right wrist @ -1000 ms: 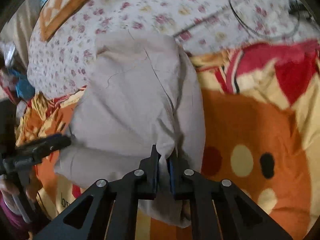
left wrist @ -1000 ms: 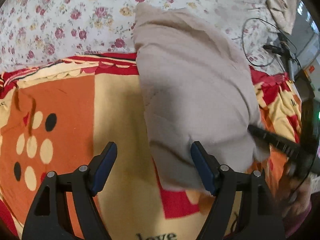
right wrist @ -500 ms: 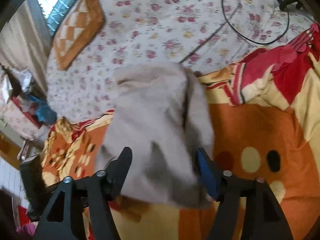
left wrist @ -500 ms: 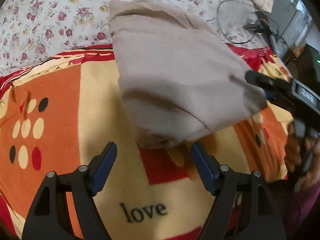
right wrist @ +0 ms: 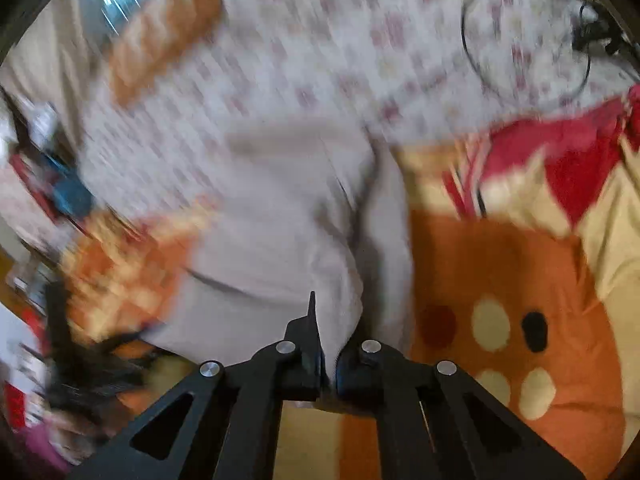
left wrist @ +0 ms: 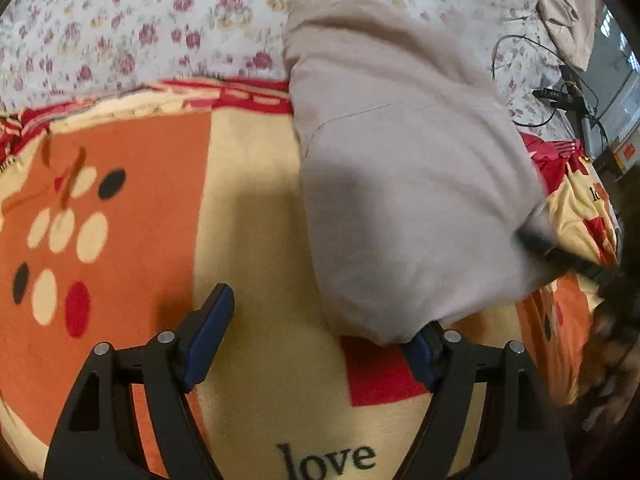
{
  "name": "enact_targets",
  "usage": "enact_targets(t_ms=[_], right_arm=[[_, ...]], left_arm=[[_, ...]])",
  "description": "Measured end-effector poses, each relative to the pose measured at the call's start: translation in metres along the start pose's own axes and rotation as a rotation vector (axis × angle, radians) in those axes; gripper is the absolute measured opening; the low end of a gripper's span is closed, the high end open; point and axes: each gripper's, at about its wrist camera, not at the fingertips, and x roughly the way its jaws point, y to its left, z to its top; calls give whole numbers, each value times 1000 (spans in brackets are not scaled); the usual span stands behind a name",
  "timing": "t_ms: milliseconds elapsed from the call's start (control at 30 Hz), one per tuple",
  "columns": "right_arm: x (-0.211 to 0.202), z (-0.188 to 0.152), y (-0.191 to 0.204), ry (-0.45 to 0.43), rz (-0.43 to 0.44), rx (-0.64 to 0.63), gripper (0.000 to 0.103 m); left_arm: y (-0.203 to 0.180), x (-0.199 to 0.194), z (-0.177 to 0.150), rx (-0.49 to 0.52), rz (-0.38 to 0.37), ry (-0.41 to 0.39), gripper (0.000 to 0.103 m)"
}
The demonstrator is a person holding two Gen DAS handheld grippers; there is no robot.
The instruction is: Fold large clothes
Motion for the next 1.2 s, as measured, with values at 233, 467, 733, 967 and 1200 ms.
enact_targets(t_ms=[233,467,733,967,1200], right_arm=[[-15,4,-1,-3,3,6,14],[-32,8,-10,-65,30,70,30],[-42,13,-11,-79,23,67,43],[-50,35,-6,-164,34,100,56],[-35,94,9,-228,-7,13,69]], left_arm=[[-11,-21,3,73,34,14,78],[-14,-42,21,123,37,-9,78],[-16,-69,24,189,74,-68,78],[-12,-52,53,140,98,-95,78],[-16,9,91,72,114,-67,78]])
